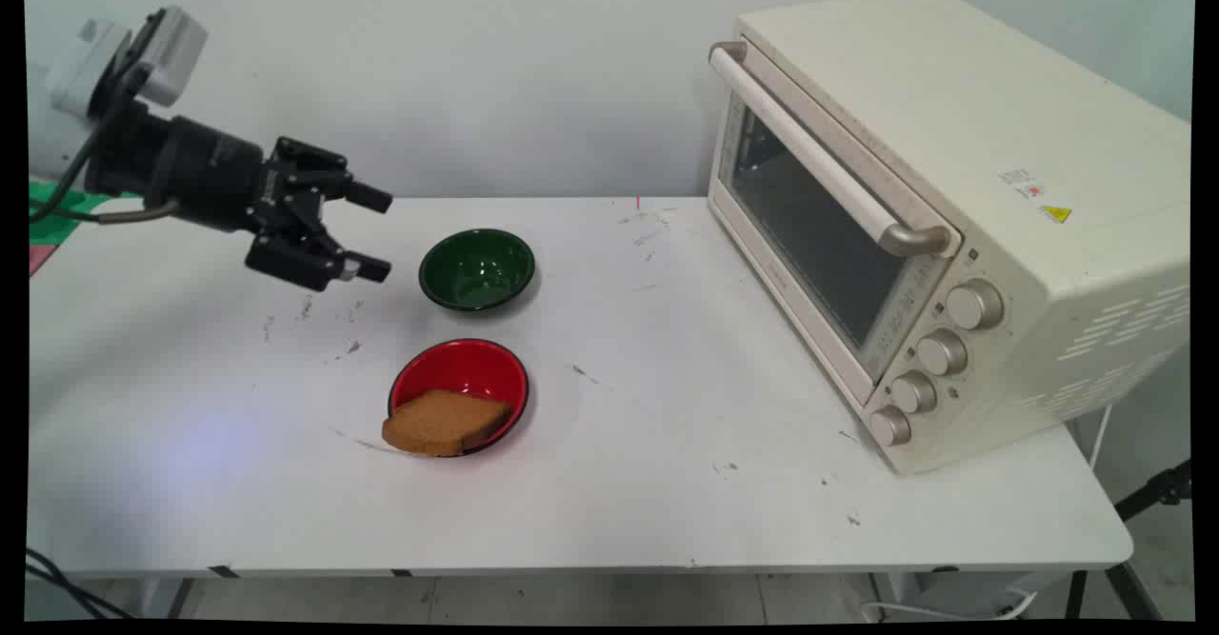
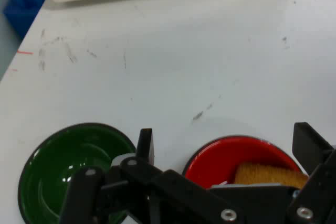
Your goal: Open the oven
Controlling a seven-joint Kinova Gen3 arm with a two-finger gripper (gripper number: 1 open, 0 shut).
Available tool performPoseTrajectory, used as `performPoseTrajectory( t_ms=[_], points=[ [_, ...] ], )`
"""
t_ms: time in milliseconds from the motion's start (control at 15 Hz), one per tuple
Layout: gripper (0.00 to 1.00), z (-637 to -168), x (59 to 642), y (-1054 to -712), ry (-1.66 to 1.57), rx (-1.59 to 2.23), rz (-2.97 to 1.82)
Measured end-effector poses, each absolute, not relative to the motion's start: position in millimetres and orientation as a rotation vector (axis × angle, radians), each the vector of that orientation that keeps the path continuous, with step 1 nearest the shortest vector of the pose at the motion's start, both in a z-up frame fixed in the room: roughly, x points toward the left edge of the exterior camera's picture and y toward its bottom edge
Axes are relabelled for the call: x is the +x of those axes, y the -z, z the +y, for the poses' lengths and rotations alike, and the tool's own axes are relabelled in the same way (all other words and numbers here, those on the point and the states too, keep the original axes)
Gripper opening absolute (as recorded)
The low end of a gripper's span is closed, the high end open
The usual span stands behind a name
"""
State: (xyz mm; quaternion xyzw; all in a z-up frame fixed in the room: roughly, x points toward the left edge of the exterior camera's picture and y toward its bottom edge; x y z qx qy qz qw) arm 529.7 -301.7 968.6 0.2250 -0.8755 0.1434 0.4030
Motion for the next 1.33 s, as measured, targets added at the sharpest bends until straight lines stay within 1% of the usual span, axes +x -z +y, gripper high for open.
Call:
performPoseTrajectory(
  t_ms=[533, 933, 1333],
  points=[
    [1.00, -340.1, 463.8, -1016.9, -0.403, 0.650, -2.155],
    [1.00, -384.3, 395.5, -1053.7, -0.402, 0.723, -2.119],
    [1.00, -425.6, 327.6, -1072.4, -0.409, 0.731, -2.126]
  ],
)
